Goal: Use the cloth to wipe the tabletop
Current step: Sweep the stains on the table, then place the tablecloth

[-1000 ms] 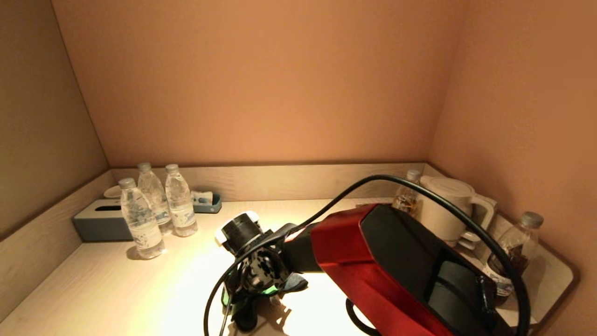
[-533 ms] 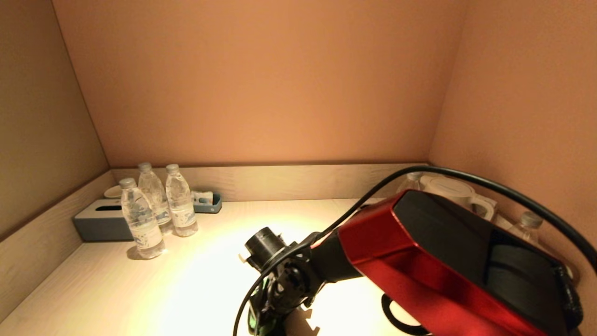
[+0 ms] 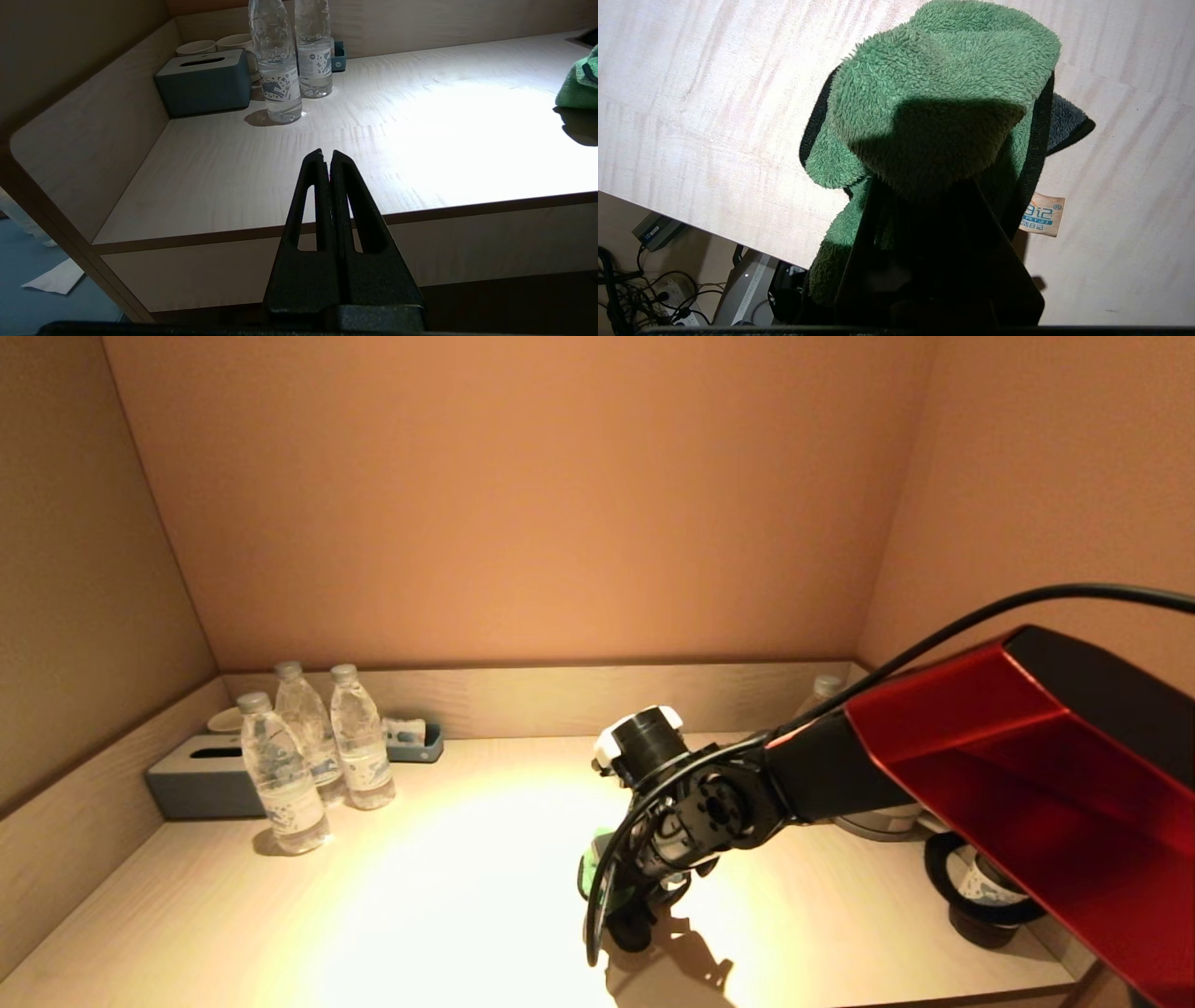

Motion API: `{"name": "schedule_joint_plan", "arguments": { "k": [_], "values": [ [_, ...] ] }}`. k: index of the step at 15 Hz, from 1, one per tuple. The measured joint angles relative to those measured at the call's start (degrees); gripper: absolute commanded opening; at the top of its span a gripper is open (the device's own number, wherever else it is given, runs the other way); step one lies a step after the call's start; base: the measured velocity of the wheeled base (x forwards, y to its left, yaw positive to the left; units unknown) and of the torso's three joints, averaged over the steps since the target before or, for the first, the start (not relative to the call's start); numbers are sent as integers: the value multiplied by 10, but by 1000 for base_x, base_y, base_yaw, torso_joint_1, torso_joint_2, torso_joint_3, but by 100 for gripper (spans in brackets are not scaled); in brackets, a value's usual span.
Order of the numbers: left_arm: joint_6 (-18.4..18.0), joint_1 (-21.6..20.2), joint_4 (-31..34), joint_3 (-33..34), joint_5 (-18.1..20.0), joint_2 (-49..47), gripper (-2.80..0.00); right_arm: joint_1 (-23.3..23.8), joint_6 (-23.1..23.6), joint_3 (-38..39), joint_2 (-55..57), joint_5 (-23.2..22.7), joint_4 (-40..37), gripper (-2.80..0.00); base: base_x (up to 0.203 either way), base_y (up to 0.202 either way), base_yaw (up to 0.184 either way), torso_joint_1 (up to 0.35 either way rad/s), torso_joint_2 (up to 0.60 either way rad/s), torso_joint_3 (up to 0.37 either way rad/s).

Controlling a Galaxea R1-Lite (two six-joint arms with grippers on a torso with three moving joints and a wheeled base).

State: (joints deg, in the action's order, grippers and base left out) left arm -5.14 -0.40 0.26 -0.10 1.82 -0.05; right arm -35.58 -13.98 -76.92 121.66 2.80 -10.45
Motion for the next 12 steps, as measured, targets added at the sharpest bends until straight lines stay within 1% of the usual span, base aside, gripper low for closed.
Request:
{"name": "schedule_joint_plan", "arguments": {
  "k": [2, 3, 5, 7, 8, 12],
  "values": [
    [0, 0, 0, 0, 0, 0, -280, 14, 1, 10, -25, 4, 0, -280, 0, 0, 0, 0, 0, 0],
    [0, 0, 0, 0, 0, 0, -280, 28, 2, 15, -46, 11, 0, -280, 0, 0, 0, 0, 0, 0],
    [0, 0, 0, 0, 0, 0, -280, 75, 5, 27, -91, 25, 1, -280, 0, 0, 0, 0, 0, 0],
    [0, 0, 0, 0, 0, 0, -280, 104, 11, 32, -119, 35, 1, -280, 0, 0, 0, 0, 0, 0],
    [0, 0, 0, 0, 0, 0, -280, 126, 17, 33, -129, 36, 1, -280, 0, 0, 0, 0, 0, 0],
    [0, 0, 0, 0, 0, 0, -280, 253, 48, 33, -150, 32, 1, -280, 0, 0, 0, 0, 0, 0]
  ]
}}
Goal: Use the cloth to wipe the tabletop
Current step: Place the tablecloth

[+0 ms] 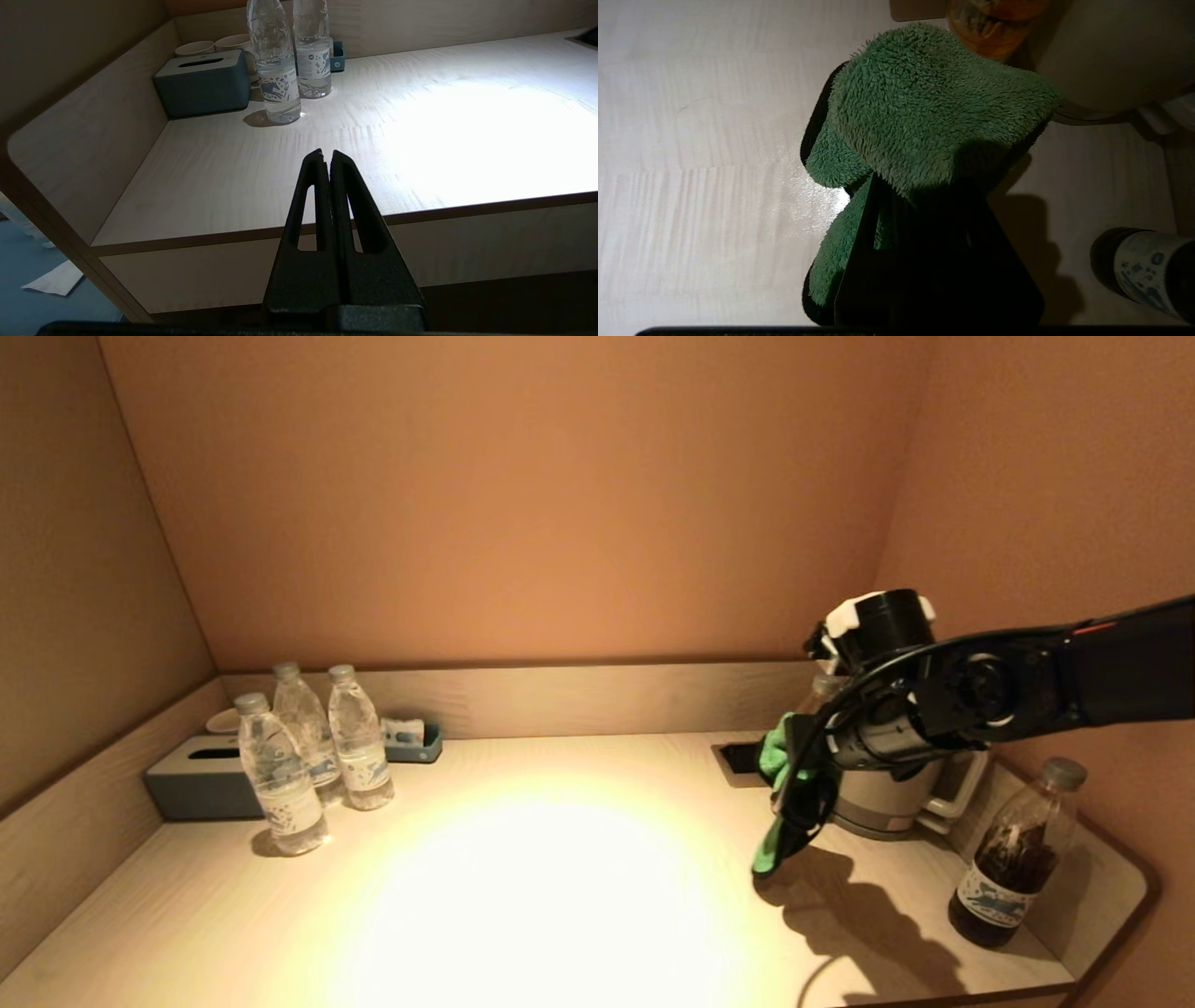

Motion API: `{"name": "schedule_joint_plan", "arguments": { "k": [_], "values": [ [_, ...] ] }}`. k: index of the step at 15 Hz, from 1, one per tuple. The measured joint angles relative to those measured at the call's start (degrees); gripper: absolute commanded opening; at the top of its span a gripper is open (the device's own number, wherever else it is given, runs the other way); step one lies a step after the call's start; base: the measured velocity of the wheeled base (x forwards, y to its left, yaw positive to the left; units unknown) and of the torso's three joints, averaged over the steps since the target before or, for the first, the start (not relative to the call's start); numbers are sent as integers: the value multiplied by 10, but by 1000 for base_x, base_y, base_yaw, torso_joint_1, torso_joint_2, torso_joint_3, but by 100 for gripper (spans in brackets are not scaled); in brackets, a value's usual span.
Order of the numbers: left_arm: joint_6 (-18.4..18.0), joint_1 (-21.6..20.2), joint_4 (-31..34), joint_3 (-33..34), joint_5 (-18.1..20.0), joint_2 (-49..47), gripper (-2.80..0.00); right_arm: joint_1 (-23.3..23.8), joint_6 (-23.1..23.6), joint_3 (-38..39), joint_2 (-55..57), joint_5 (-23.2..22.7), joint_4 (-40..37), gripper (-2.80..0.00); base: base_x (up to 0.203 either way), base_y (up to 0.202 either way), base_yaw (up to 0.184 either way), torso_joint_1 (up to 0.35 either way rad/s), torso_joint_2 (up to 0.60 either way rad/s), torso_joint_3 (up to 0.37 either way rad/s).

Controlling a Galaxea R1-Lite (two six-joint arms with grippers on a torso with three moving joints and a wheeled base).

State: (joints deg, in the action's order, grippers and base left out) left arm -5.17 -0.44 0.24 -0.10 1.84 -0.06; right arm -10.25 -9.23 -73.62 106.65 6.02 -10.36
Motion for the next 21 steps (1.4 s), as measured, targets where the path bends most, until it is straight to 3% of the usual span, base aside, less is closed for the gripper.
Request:
{"name": "schedule_joint_plan", "arguments": {
  "k": [4, 7, 21],
  "values": [
    [0, 1, 0, 0, 0, 0, -280, 75, 23, 5, -5, -10, 0, -280, 0, 0, 0, 0, 0, 0],
    [0, 0, 0, 0, 0, 0, -280, 103, 35, 14, -4, -23, 0, -280, 0, 0, 0, 0, 0, 0],
    [0, 1, 0, 0, 0, 0, -280, 134, 54, 50, 36, -51, 0, -280, 0, 0, 0, 0, 0, 0]
  ]
}}
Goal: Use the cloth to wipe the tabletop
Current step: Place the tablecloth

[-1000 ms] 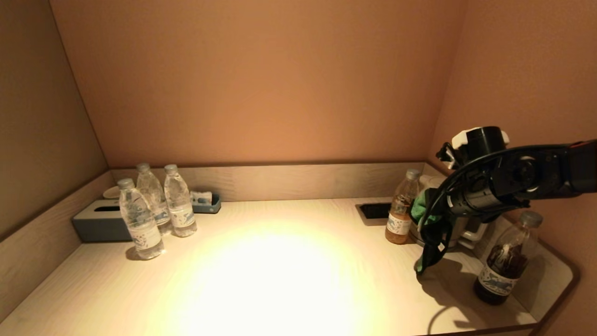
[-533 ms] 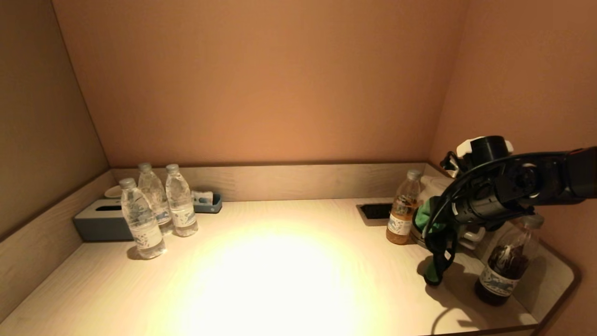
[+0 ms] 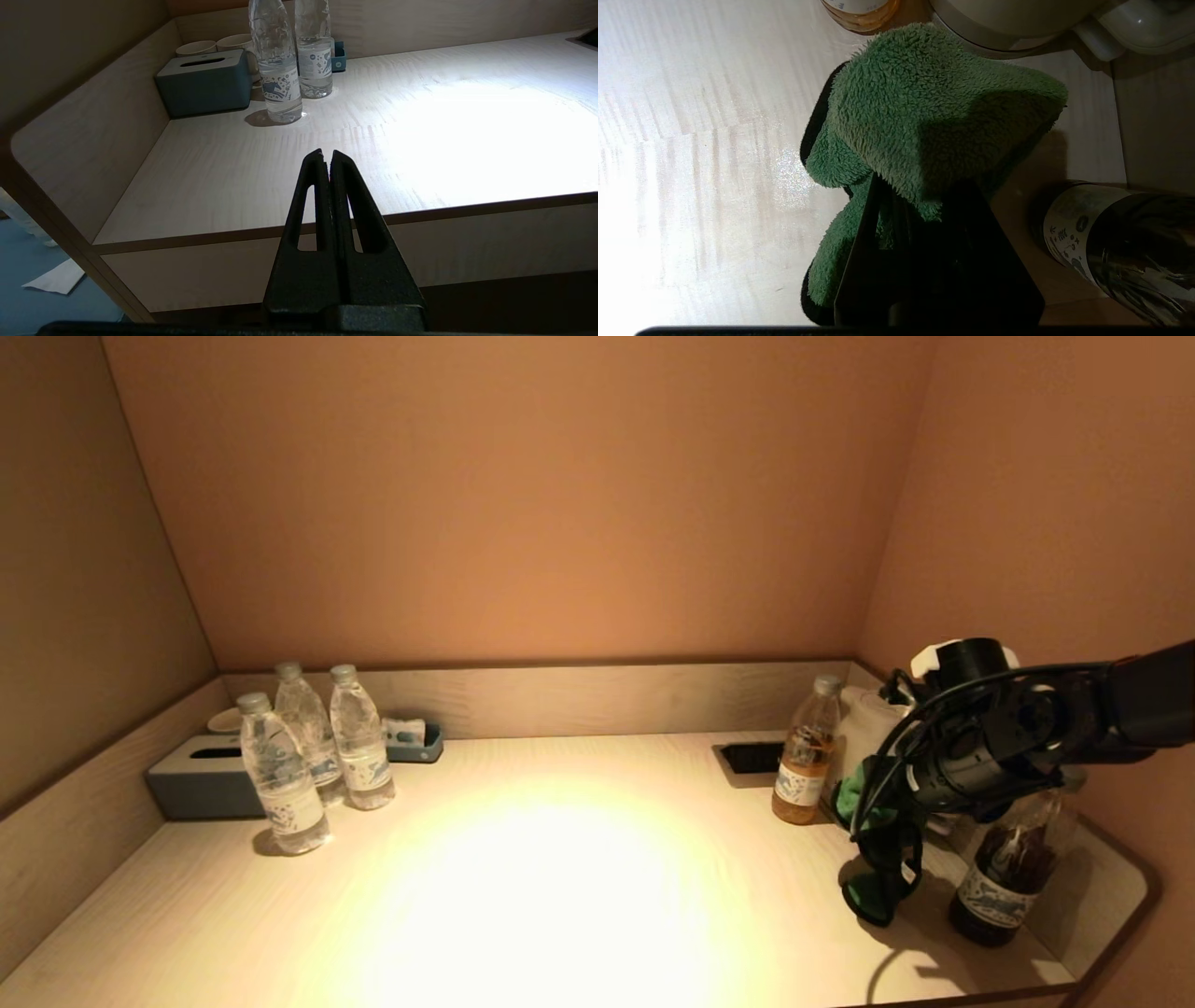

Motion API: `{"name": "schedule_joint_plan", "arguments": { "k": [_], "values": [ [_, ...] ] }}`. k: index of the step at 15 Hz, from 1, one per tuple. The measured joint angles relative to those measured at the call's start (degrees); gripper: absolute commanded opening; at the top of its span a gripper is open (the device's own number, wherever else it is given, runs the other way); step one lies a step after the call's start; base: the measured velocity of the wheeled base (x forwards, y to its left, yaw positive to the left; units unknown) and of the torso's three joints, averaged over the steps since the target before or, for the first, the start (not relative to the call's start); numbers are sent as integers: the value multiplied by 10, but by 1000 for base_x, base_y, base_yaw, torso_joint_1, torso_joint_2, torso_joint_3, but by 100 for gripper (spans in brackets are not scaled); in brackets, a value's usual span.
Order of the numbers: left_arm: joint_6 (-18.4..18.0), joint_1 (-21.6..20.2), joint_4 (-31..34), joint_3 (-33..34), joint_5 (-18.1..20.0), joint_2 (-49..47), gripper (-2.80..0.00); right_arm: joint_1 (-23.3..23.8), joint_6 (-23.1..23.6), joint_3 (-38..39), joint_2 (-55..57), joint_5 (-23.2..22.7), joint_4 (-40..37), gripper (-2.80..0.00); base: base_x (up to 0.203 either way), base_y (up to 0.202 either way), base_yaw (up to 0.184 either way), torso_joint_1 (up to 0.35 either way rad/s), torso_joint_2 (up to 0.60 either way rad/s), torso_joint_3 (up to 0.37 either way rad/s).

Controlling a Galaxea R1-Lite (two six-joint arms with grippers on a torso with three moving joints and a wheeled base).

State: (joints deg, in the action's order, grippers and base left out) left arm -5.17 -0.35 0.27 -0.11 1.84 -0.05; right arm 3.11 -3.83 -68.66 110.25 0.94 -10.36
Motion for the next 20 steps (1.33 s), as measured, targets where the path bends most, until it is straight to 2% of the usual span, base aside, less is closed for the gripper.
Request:
{"name": "schedule_joint_plan", "arguments": {
  "k": [11, 12, 20],
  "values": [
    [0, -1, 0, 0, 0, 0, -280, -1, 25, 7, 33, -8, 0, -280, 0, 0, 0, 0, 0, 0],
    [0, 0, 0, 0, 0, 0, -280, -2, 26, 4, 38, -7, 3, 0, 0, 0, 0, 0, 0, 0],
    [0, 0, 0, 0, 0, 0, -280, -2, 26, -12, 71, 0, 47, 0, 0, 0, 0, 0, 0, 0]
  ]
}}
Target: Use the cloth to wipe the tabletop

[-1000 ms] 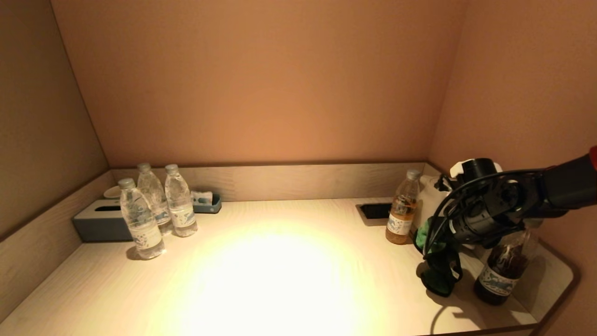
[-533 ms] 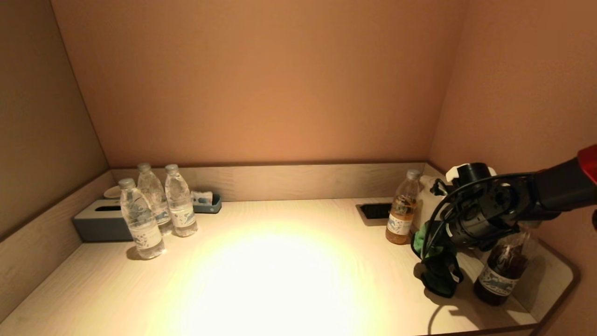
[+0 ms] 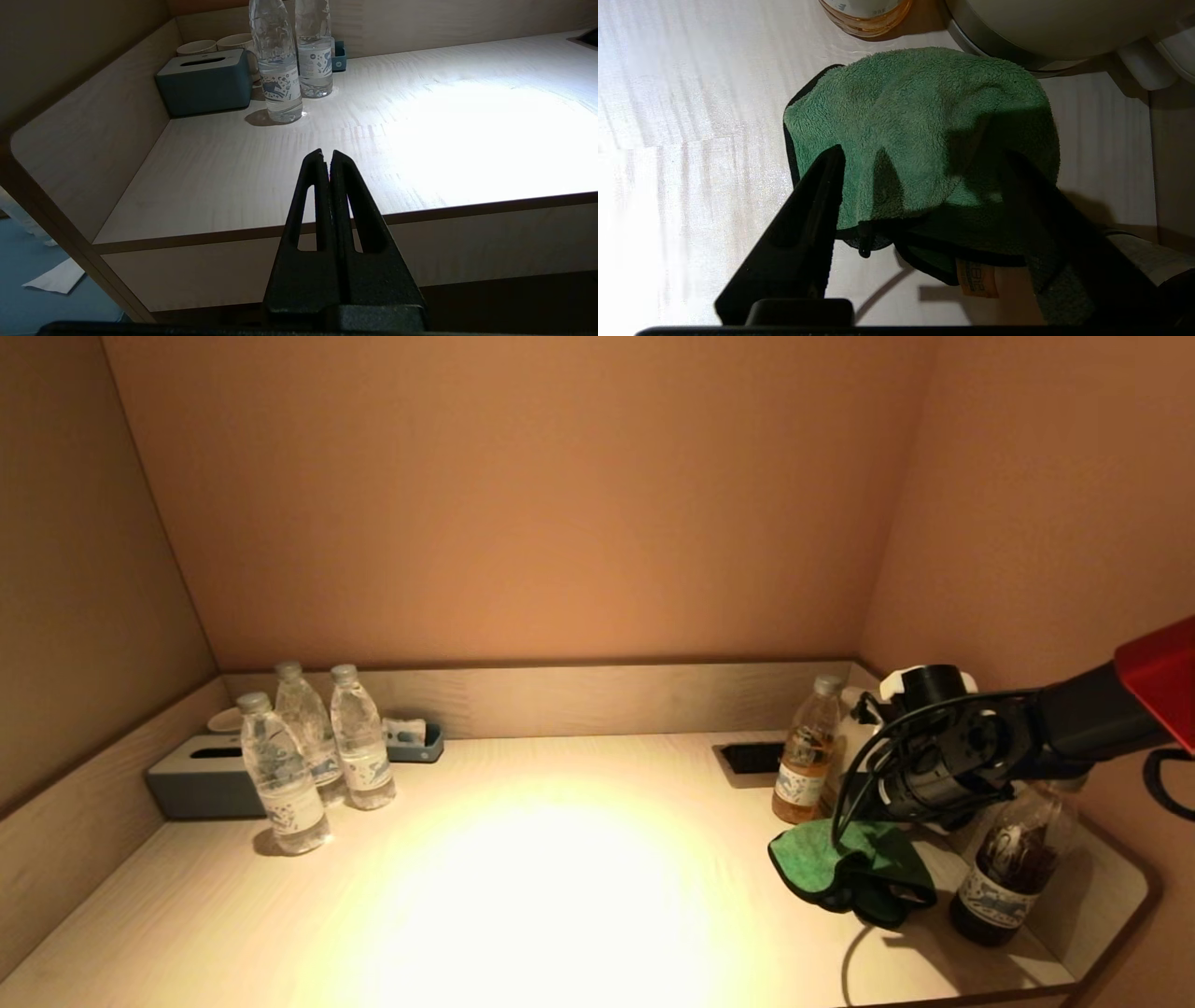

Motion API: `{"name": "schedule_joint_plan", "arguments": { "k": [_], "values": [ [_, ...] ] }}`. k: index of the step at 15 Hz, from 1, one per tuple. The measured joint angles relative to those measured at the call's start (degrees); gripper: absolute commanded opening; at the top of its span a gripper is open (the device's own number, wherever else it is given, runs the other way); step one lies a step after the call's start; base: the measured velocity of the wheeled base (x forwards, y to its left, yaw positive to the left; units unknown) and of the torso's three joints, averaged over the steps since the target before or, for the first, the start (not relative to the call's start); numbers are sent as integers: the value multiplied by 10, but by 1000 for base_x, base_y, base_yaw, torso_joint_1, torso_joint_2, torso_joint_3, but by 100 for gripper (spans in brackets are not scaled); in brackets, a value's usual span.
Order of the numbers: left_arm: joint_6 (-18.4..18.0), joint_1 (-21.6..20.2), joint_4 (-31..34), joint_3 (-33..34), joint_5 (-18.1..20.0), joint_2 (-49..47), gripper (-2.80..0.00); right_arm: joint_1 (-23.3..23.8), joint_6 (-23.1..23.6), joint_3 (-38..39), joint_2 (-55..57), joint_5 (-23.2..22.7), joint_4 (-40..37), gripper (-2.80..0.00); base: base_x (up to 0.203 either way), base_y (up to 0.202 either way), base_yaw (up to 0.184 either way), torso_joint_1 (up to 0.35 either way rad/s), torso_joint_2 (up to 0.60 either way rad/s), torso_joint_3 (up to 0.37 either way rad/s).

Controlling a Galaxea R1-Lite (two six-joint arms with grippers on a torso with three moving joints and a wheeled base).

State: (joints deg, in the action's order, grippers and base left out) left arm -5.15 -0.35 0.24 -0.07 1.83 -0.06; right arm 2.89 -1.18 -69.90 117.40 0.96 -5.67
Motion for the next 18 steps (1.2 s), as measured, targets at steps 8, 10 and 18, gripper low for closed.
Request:
{"name": "schedule_joint_plan", "arguments": {
  "k": [8, 10, 18],
  "values": [
    [0, -1, 0, 0, 0, 0, -280, -8, 1, 44, -92, -10, 0, 0, 0, 0, 0, 0, 0, 0],
    [0, -1, 0, 0, 0, 0, -280, -15, 5, 63, -154, -20, 0, 0, 0, 0, 0, 0, 0, 0],
    [0, -1, 0, 0, 0, 0, -280, -48, 24, 114, -343, -56, -1, -280, 0, 0, 0, 0, 0, 0]
  ]
}}
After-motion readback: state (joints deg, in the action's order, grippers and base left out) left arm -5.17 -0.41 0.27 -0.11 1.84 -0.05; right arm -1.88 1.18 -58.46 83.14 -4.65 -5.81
